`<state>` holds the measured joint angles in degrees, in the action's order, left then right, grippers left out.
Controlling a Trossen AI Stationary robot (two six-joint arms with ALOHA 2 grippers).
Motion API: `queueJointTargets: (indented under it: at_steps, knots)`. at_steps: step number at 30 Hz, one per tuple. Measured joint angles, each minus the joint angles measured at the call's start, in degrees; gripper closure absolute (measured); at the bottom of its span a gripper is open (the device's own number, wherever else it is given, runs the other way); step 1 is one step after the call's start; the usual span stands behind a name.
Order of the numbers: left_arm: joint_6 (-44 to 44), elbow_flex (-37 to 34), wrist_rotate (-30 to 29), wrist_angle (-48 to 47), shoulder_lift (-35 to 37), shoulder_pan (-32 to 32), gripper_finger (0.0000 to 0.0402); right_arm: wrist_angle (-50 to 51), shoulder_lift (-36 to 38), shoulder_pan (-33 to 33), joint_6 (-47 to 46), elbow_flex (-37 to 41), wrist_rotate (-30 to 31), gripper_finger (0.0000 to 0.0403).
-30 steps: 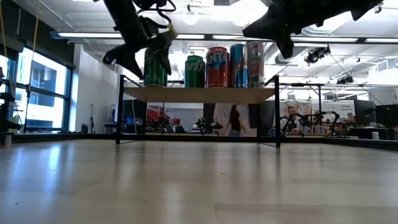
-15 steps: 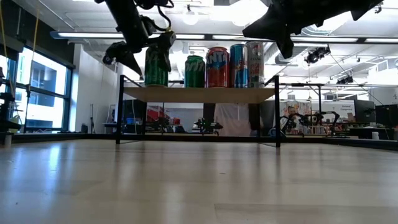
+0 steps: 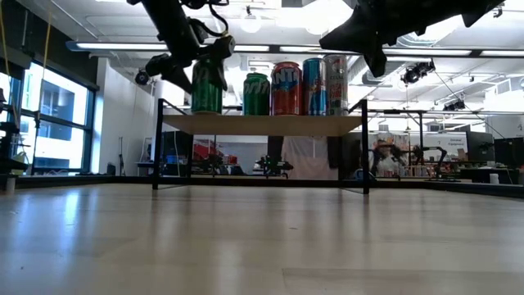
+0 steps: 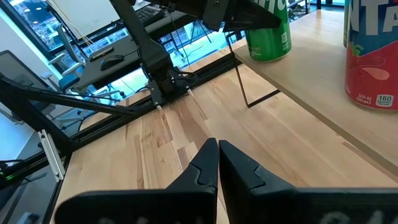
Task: Place canned beverage on shelf
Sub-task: Put the green soda can on the shelf aligned with the other green soda can
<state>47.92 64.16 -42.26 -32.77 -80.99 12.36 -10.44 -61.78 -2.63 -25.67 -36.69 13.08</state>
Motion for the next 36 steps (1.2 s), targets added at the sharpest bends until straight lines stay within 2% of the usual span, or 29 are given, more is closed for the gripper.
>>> queueJointTargets:
  at_steps: [5, 9, 11, 15, 18, 21, 28, 33, 36]
  knots:
    - [-0.19, 0.00, 0.21, 0.00, 0.02, 0.00, 0.0141, 0.02, 0.00, 0.02, 0.00, 0.00, 0.00, 0.0403]
    - [-6.28, 0.00, 2.60, 1.84, 0.46, 0.88, 0.0154, 0.02, 0.00, 0.01, 0.02, 0.00, 0.00, 0.0403]
    - [-11.72, -0.04, 6.38, 4.41, 1.36, 1.94, 0.0153, 0.04, 0.00, 0.00, 0.04, 0.00, 0.01, 0.0403]
    - [-24.65, -0.04, 18.31, 9.57, 3.12, 3.76, 0.0152, 0.07, 0.00, 0.02, 0.07, 0.00, 0.01, 0.0403]
    - [-31.20, -0.04, 28.04, 11.84, 3.72, 4.52, 0.0152, 0.18, 0.00, -0.03, -0.31, 0.00, 0.00, 0.0403]
    - [-34.95, -0.02, 32.98, 14.99, 4.04, 5.15, 0.0152, 0.37, 0.00, -0.03, -2.19, 0.00, 0.00, 0.0403]
    - [-44.08, 0.00, 34.04, 14.44, 3.96, 7.93, 0.0151, 0.35, 0.02, -0.03, -2.80, 0.00, 0.00, 0.0403]
    - [-45.29, 0.00, 39.83, 14.22, 3.79, 9.93, 0.0151, 0.33, 0.02, -0.03, -2.82, 0.00, 0.02, 0.0403]
    - [-46.54, 0.00, 40.48, 14.04, 2.67, 10.18, 0.0151, 0.33, 0.00, -0.03, -2.82, 0.00, 0.02, 0.0403]
